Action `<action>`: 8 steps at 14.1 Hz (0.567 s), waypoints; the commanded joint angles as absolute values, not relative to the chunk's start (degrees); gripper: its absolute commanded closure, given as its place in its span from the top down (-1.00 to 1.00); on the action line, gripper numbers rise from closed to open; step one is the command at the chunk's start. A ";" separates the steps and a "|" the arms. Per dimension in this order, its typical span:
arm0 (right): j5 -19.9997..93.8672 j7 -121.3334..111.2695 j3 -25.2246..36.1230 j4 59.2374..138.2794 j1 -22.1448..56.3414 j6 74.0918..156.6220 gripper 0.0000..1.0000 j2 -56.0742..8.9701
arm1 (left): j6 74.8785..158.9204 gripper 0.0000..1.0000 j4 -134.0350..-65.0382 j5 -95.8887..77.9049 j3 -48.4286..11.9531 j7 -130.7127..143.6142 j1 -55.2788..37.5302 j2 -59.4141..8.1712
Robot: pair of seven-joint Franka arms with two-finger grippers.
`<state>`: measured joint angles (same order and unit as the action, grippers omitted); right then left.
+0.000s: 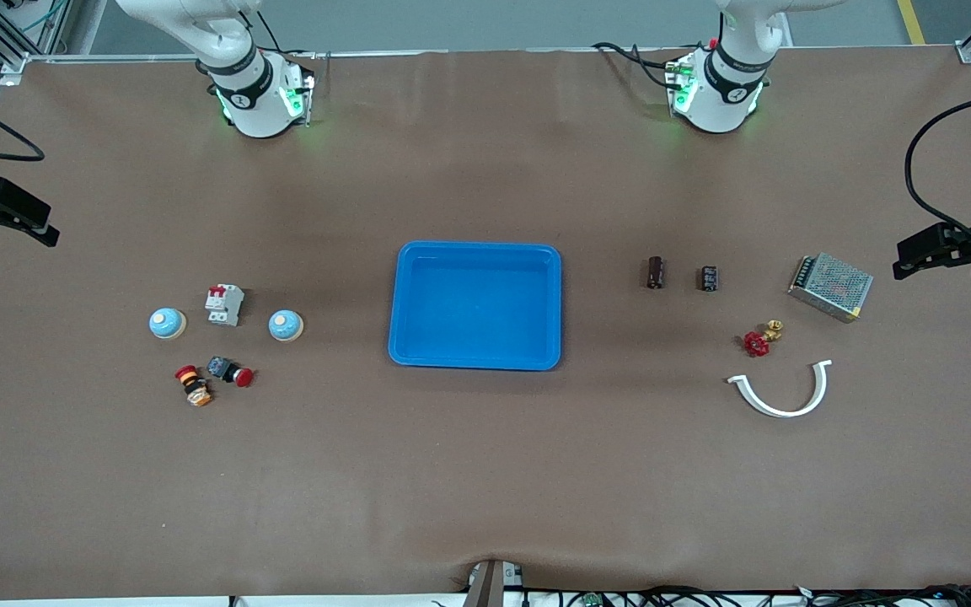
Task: Place electrolytic capacitor and blue bell in tray
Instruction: 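Move the right gripper toward the blue bell while the left gripper approaches capacitors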
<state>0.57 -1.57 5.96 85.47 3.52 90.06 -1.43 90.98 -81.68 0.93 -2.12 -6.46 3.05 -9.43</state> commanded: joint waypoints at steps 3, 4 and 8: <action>0.62 -1.32 5.98 86.13 3.78 90.09 1.00 -0.79 | 90.70 1.00 -80.95 1.67 -2.20 -6.07 3.08 -9.67; 0.62 -1.32 5.98 86.13 3.78 90.17 1.00 -0.79 | 90.70 1.00 -80.77 1.67 -2.20 -5.98 2.99 -9.67; 0.44 -1.32 6.06 86.39 3.60 90.26 1.00 -1.49 | 90.53 1.00 -80.86 1.15 -2.55 -4.58 2.72 -9.32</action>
